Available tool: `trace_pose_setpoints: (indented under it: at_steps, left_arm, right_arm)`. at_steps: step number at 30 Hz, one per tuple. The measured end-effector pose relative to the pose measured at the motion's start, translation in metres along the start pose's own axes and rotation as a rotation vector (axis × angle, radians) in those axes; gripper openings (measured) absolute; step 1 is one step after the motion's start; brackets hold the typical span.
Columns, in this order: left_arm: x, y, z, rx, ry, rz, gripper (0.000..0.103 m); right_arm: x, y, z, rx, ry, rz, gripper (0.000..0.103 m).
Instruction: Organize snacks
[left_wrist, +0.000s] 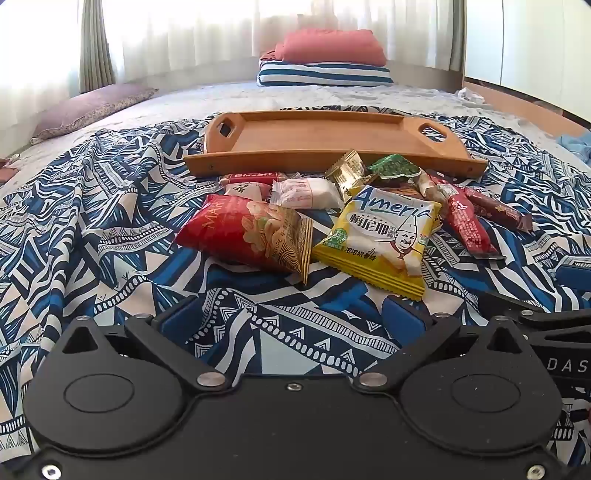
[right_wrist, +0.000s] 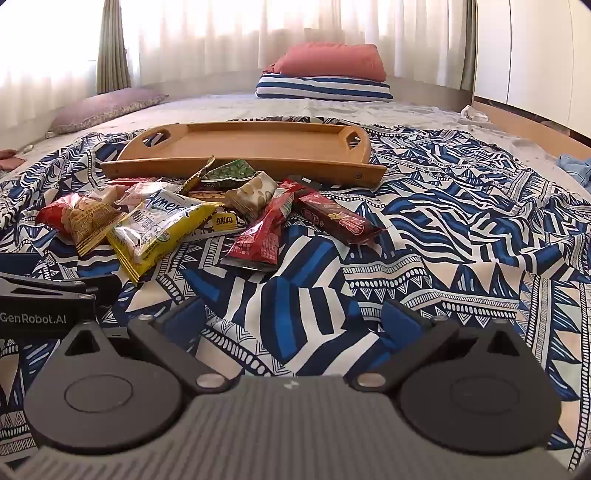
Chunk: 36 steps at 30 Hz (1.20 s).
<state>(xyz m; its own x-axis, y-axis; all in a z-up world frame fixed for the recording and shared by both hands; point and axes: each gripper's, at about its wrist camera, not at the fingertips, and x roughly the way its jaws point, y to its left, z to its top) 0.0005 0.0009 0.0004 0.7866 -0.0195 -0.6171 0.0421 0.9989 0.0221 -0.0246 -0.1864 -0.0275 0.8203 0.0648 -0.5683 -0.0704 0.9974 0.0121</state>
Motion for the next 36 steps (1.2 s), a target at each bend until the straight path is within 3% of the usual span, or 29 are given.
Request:
trace_pose_setpoints:
  at_steps: [36]
  left_arm:
    - [-0.0006, 0.001, -0.0008, 0.002, -0.011, 0.003, 0.103]
  right_arm:
    - [0.0003, 0.0003, -0.0001, 0.0, -0.001, 0.0, 0.103]
